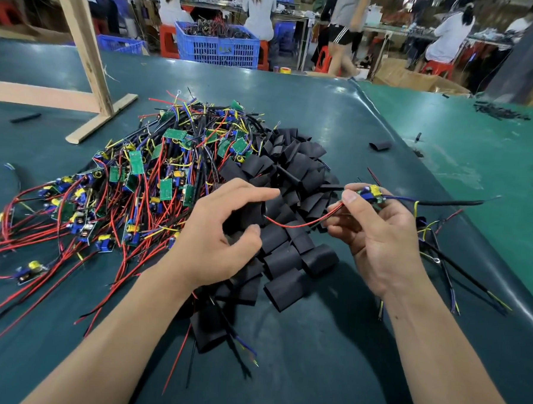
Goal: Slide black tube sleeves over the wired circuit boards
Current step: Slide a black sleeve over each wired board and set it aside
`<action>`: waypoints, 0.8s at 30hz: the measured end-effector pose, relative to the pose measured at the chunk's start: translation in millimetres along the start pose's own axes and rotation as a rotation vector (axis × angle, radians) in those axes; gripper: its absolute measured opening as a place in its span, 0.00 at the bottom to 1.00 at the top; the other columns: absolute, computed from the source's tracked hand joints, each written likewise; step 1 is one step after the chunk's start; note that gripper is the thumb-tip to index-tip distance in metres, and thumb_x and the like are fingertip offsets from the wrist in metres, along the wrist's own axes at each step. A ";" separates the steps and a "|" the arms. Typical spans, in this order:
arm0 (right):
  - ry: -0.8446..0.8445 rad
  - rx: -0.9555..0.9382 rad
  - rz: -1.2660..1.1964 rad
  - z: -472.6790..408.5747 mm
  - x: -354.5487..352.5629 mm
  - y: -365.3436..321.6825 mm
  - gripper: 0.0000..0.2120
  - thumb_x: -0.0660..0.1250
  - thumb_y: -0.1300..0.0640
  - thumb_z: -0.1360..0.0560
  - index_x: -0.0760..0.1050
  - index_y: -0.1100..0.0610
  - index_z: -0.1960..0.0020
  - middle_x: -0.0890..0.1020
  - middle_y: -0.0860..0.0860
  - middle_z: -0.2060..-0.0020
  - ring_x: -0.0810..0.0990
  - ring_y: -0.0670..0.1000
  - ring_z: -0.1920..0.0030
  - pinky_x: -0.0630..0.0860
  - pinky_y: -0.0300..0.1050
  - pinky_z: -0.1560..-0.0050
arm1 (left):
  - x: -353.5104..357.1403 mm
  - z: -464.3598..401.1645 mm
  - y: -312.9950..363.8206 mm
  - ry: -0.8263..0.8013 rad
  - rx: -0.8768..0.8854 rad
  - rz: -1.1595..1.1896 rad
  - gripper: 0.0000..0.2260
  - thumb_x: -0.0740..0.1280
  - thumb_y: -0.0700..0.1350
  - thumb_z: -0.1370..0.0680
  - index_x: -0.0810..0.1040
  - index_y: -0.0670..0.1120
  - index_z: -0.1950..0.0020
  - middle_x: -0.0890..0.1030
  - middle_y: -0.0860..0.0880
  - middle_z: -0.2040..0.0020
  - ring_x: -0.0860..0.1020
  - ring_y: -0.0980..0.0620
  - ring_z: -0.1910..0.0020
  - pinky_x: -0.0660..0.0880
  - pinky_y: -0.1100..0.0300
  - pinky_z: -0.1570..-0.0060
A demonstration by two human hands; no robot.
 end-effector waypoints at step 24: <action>0.137 -0.247 0.104 10.6 5.6 -9.9 0.04 0.67 0.65 0.22 0.75 0.57 0.50 0.84 0.55 0.66 0.83 0.54 0.70 0.80 0.42 0.68 | 13.6 0.5 -2.3 -0.023 -0.010 -0.061 0.10 0.65 0.45 0.20 0.83 0.43 0.44 0.79 0.50 0.52 0.79 0.53 0.52 0.74 0.61 0.52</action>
Point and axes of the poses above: each hand's wrist, its own z-axis away from the middle knuckle, its own x-axis out of the palm, y = z × x, the point moved 5 cm from there along -z, towards the middle knuckle
